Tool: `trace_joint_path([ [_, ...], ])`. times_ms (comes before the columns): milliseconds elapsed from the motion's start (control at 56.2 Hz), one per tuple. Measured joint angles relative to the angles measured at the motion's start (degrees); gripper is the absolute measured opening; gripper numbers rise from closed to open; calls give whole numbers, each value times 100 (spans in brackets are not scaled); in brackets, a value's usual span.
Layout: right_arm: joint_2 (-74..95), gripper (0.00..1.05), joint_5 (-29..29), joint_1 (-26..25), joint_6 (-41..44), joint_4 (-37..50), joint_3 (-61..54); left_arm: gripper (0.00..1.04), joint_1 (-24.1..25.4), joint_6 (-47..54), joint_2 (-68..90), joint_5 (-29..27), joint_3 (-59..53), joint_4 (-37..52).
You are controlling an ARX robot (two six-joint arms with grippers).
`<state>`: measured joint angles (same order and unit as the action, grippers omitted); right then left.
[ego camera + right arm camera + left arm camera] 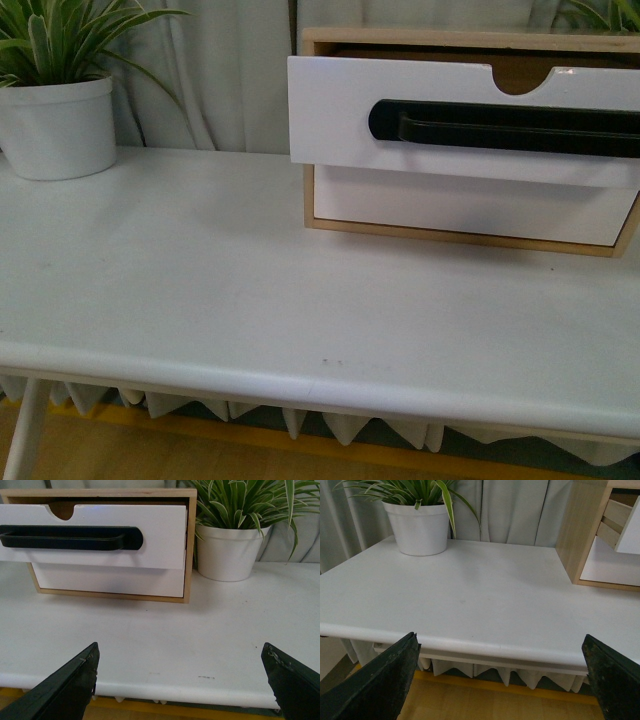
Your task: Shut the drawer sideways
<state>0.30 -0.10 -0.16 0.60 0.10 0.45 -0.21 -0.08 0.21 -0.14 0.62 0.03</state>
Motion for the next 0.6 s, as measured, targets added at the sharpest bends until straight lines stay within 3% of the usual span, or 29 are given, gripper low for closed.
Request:
trace_joint_path([
  [605, 0, 95, 2, 0, 0, 0, 0, 98, 0, 0, 0, 0, 0, 0],
])
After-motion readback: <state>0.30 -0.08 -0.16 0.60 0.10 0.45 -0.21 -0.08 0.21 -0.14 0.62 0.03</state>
